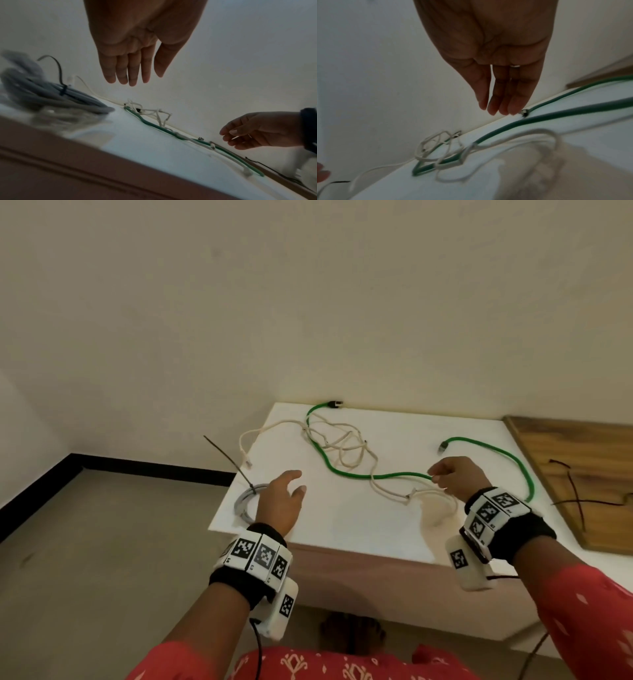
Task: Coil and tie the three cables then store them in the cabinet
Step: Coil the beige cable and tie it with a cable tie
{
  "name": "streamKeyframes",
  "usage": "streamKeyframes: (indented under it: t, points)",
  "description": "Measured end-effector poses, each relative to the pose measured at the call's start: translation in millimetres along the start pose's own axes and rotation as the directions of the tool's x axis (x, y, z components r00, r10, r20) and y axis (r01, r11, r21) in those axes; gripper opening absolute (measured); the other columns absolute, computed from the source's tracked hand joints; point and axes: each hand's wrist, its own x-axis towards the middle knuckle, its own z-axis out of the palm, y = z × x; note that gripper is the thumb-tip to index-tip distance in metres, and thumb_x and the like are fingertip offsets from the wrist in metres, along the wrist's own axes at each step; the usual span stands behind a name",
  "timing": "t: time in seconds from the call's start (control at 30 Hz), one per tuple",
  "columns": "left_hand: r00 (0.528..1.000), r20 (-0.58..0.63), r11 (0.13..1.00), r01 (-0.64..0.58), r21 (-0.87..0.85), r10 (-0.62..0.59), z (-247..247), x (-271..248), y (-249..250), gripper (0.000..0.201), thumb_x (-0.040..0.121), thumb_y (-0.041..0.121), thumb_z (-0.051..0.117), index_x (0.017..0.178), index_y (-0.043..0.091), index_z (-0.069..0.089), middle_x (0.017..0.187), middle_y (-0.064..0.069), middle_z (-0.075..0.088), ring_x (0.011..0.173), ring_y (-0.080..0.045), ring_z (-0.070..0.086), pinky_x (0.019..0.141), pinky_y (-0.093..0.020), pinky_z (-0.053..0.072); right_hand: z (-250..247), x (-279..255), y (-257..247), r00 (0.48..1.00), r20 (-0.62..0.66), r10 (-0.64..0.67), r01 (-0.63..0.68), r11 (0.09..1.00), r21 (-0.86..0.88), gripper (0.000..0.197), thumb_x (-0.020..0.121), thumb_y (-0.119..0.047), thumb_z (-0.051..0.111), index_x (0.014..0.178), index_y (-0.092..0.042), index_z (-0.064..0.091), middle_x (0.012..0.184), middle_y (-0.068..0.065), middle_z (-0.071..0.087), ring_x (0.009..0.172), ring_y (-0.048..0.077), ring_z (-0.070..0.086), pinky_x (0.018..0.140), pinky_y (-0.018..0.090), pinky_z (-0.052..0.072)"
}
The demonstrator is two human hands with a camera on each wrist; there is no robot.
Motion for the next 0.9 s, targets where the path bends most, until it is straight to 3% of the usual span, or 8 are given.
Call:
streamKeyframes:
  t: [0.07,0.17,0.37,0.47,0.6,0.67,0.77,0.9]
  points:
    - [0.995,0.097,0.999,-0.037,0.036,0.034,13.5,0.7,5.5,0.031,0.091,0.012,0.051,0.121,0.008,0.054,0.128,-0.01,0.056,0.121,-0.023,0.049,0.095,-0.021,0.034,-10.4,10.0,14.7,1.0,-0.026,-0.002,-0.002,0.986,-0.166,0.022,0.083,0.002,0.053,0.098,-0.006,0.067,0.115,0.016,0.064,0.103,0.03,0.057,0.096,0.037,0.041]
    - [0.976,0.211,0.993,-0.072,0.09,0.052,31.5,2.6,9.6,0.031,0.091,0.014,0.051,0.121,0.011,0.054,0.132,-0.009,0.055,0.123,-0.022,0.048,0.098,-0.025,0.035,-10.9,22.4,28.5,1.0,0.024,-0.012,0.02,0.931,-0.363,0.029,0.085,0.0,0.052,0.111,-0.007,0.061,0.128,0.014,0.056,0.118,0.03,0.05,0.104,0.037,0.036]
    - [0.957,0.287,0.993,-0.068,0.1,0.036,52.2,5.2,12.4,0.03,0.091,0.016,0.051,0.121,0.013,0.055,0.131,-0.006,0.056,0.121,-0.02,0.05,0.095,-0.022,0.035,3.3,22.9,28.9,0.994,0.108,0.0,0.054,0.864,-0.501,0.044,0.078,-0.036,0.069,0.116,-0.018,0.057,0.124,0.012,0.054,0.117,0.031,0.047,0.099,0.041,0.039]
    - [0.954,0.299,0.996,-0.055,0.075,0.03,54.8,3.6,11.6,0.029,0.091,0.015,0.051,0.119,0.012,0.056,0.131,-0.007,0.055,0.123,-0.02,0.048,0.101,-0.027,0.036,8.2,17.2,24.8,0.991,0.11,-0.072,0.125,0.776,-0.619,0.053,0.077,-0.034,0.069,0.125,-0.028,0.047,0.126,0.01,0.045,0.119,0.031,0.041,0.098,0.043,0.038]
    - [0.952,0.303,0.997,-0.055,0.061,0.034,54.2,0.6,11.0,0.029,0.091,0.015,0.051,0.12,0.012,0.056,0.131,-0.008,0.055,0.125,-0.02,0.047,0.101,-0.026,0.035,16.2,10.7,18.7,0.974,0.195,-0.116,0.219,0.701,-0.678,0.028,0.08,-0.03,0.066,0.107,-0.029,0.06,0.121,0.006,0.046,0.117,0.028,0.041,0.094,0.04,0.038]
    - [0.952,0.305,0.997,-0.06,0.052,0.041,51.5,-2.2,12.1,0.029,0.091,0.014,0.051,0.12,0.011,0.055,0.13,-0.008,0.056,0.125,-0.02,0.047,0.099,-0.024,0.035,16.4,6.5,15.2,0.975,0.187,-0.121,0.217,0.706,-0.674,0.011,0.083,-0.026,0.063,0.094,-0.026,0.063,0.119,0.007,0.048,0.115,0.028,0.042,0.091,0.039,0.039]
    - [0.951,0.305,0.996,-0.07,0.051,0.052,44.4,-6.2,15.3,0.031,0.091,0.015,0.05,0.121,0.011,0.054,0.131,-0.007,0.055,0.124,-0.02,0.048,0.1,-0.026,0.035,3.5,0.9,6.7,0.969,0.147,-0.201,0.248,0.82,-0.516,0.003,0.086,-0.022,0.06,0.086,-0.02,0.06,0.109,0.01,0.058,0.105,0.029,0.051,0.086,0.036,0.042]
    - [0.957,0.278,0.995,-0.095,0.034,0.082,33.0,-15.0,25.0,0.033,0.091,0.014,0.051,0.123,0.011,0.052,0.13,-0.009,0.055,0.122,-0.021,0.049,0.101,-0.029,0.037,-32.3,-22.1,-21.3,0.946,0.028,-0.323,0.323,0.93,-0.173,0.025,0.084,-0.008,0.06,0.067,-0.023,0.051,0.067,0.002,0.065,0.068,0.024,0.062,0.071,0.033,0.05]
